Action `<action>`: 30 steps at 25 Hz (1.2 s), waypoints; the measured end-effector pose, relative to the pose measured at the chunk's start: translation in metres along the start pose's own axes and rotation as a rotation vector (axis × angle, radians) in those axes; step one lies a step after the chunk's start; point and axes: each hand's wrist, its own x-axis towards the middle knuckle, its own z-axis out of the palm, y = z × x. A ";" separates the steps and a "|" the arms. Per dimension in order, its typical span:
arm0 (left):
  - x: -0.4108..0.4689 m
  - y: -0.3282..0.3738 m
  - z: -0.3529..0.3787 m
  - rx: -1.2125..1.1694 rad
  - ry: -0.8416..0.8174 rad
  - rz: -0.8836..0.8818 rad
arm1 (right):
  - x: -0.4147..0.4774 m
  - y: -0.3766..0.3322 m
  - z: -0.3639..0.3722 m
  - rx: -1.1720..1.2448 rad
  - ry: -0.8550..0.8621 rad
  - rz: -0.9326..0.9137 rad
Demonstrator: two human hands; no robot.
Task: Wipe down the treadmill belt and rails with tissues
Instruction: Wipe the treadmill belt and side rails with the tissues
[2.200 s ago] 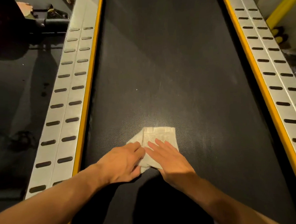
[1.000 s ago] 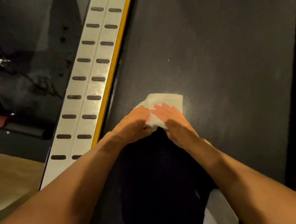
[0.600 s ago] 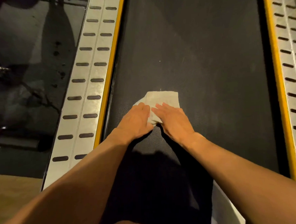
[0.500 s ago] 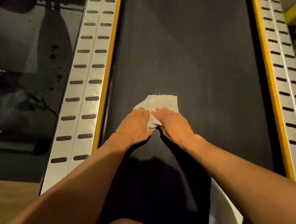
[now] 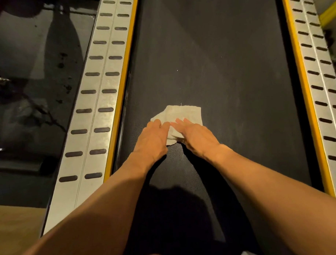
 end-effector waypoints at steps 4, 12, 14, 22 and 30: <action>-0.001 -0.012 -0.004 0.034 0.022 0.020 | 0.004 -0.010 0.014 0.146 0.087 0.067; -0.031 -0.006 0.008 0.161 0.064 0.086 | -0.017 -0.011 0.035 0.151 0.177 -0.060; -0.023 -0.013 0.004 0.198 0.090 0.066 | -0.011 -0.015 0.029 0.138 0.170 -0.051; -0.047 -0.037 -0.004 0.198 0.082 -0.009 | 0.005 -0.045 0.031 0.075 0.149 -0.204; -0.050 -0.058 -0.008 0.106 0.098 -0.117 | 0.020 -0.078 0.028 0.156 0.148 -0.162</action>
